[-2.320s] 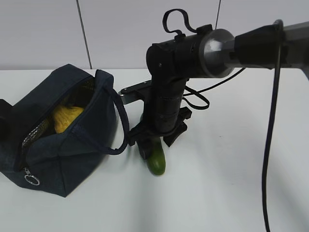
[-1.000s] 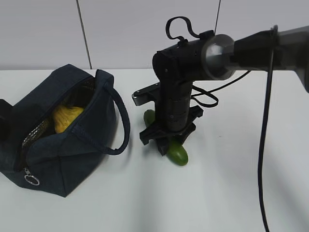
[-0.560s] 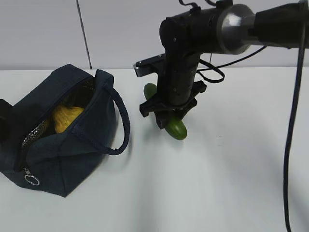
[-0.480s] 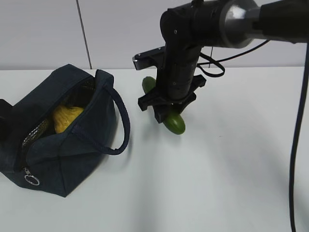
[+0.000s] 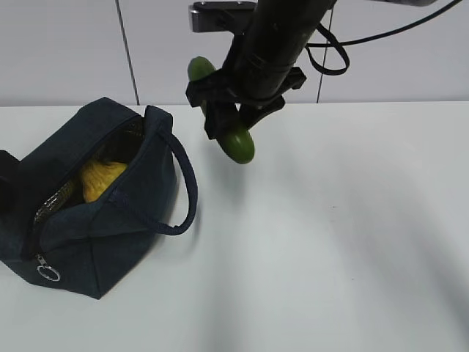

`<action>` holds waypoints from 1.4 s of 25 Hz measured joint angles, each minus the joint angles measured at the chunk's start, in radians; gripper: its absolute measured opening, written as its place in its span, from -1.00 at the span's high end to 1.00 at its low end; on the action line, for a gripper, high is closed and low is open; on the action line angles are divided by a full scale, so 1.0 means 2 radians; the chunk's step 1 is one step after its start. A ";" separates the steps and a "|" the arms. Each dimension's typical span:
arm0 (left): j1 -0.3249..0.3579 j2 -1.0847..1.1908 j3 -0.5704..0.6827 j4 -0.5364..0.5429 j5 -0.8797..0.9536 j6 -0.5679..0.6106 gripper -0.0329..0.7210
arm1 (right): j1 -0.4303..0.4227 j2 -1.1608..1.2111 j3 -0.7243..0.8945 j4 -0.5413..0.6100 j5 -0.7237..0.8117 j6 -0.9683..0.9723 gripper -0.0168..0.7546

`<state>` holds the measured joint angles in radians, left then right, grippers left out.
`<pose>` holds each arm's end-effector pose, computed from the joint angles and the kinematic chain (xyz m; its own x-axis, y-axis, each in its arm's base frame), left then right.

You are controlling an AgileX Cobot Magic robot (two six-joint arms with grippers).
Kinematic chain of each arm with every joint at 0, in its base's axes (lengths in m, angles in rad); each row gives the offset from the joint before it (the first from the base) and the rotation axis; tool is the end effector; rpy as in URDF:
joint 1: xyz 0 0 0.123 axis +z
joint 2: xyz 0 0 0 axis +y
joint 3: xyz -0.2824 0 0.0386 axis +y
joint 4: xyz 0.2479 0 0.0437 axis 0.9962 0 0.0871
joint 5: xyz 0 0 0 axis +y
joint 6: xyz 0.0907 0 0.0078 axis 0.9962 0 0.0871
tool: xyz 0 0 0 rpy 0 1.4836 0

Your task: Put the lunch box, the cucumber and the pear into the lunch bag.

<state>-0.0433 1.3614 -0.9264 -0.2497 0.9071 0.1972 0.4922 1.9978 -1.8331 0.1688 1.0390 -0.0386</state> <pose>0.2502 -0.0286 0.2579 -0.9396 0.0813 -0.3325 0.1447 0.9747 -0.1705 0.3848 0.2213 0.2858 -0.8135 -0.3828 -0.4378 -0.4861 0.8608 0.1507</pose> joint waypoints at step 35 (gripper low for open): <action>0.000 -0.031 0.000 -0.108 -0.040 0.000 0.91 | 0.066 0.062 0.000 0.283 -0.089 -0.111 -0.20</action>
<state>-0.0433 1.2998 -0.9264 -0.4647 0.8279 0.1963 0.6249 2.1210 -1.8331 0.7347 0.8618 -0.2608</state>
